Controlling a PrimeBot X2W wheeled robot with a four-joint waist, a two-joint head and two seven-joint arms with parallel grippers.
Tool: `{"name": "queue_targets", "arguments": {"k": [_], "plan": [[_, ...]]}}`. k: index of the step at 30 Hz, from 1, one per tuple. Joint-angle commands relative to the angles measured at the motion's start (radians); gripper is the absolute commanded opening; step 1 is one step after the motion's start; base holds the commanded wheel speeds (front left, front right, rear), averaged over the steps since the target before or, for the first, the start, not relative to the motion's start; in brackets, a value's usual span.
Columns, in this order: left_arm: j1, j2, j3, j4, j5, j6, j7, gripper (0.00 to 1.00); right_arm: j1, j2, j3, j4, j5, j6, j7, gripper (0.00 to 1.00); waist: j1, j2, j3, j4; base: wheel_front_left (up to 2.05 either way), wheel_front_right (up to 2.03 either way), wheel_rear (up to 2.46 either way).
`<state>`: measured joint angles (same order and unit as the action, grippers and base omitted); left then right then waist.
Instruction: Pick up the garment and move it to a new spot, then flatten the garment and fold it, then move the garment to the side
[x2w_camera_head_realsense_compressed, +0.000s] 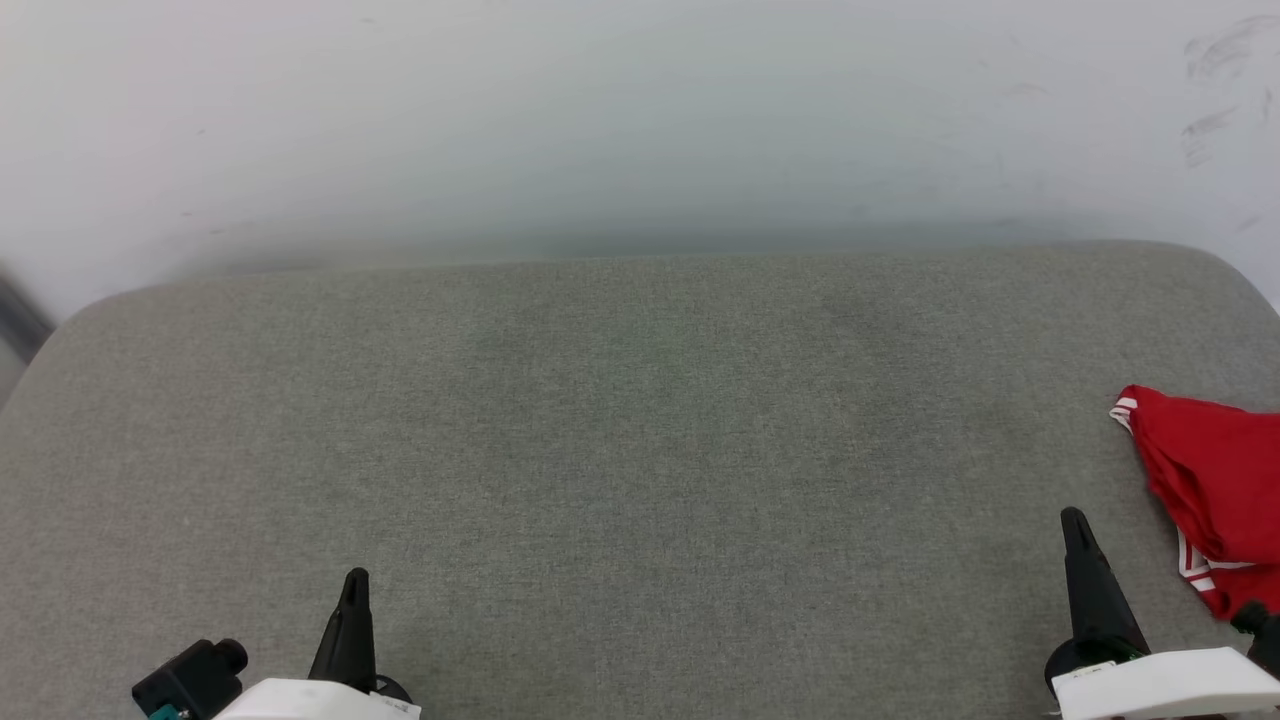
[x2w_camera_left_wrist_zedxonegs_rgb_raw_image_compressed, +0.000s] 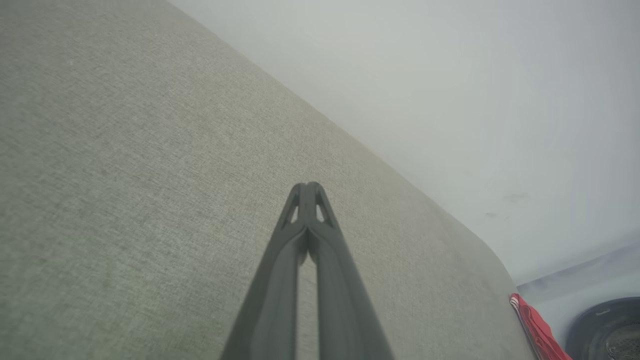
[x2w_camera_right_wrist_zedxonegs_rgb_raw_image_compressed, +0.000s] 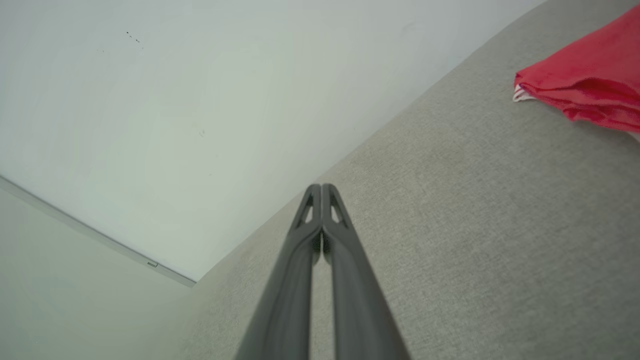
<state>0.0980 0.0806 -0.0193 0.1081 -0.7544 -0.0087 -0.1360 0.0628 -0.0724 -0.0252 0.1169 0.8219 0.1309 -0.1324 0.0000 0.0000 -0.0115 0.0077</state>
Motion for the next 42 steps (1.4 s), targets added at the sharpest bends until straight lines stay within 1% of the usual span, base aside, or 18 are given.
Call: {"name": "queue_targets", "arguments": {"k": [1,13,14,33,34,42], "plan": [[-0.028,0.006,0.007,-0.003,-0.046,-0.008,0.008,0.00,-0.028,-0.010,-0.004,-0.003,0.043,0.000,0.008,0.00,0.0000,0.0000,0.000,0.000,0.00,0.00,0.00],[-0.063,0.010,0.017,0.020,-0.213,-0.030,0.043,0.00,-0.057,-0.012,-0.009,0.021,0.195,0.000,0.045,0.00,0.0000,0.0000,0.002,-0.001,0.00,0.00,0.00],[-0.063,0.010,0.017,0.020,-0.213,-0.030,0.043,0.00,-0.057,-0.012,-0.009,0.021,0.195,0.000,0.045,0.00,0.0000,0.0000,0.002,-0.001,0.00,0.00,0.00],[-0.110,0.011,0.037,0.057,-0.436,-0.061,0.096,0.00,-0.097,-0.013,-0.020,0.054,0.399,0.000,0.098,0.00,0.0000,0.0000,0.006,-0.003,0.00,0.00,0.00],[-0.118,0.011,0.041,0.062,-0.467,-0.066,0.103,0.00,-0.099,-0.013,-0.022,0.059,0.428,0.000,0.106,0.00,0.0000,0.0000,0.006,-0.003,0.00,0.00,0.00],[-0.136,0.010,0.049,0.075,-0.548,-0.076,0.124,0.00,-0.115,-0.012,-0.027,0.071,0.501,0.000,0.126,0.00,0.0000,0.0000,0.007,-0.004,0.00,0.00,0.00]]}}
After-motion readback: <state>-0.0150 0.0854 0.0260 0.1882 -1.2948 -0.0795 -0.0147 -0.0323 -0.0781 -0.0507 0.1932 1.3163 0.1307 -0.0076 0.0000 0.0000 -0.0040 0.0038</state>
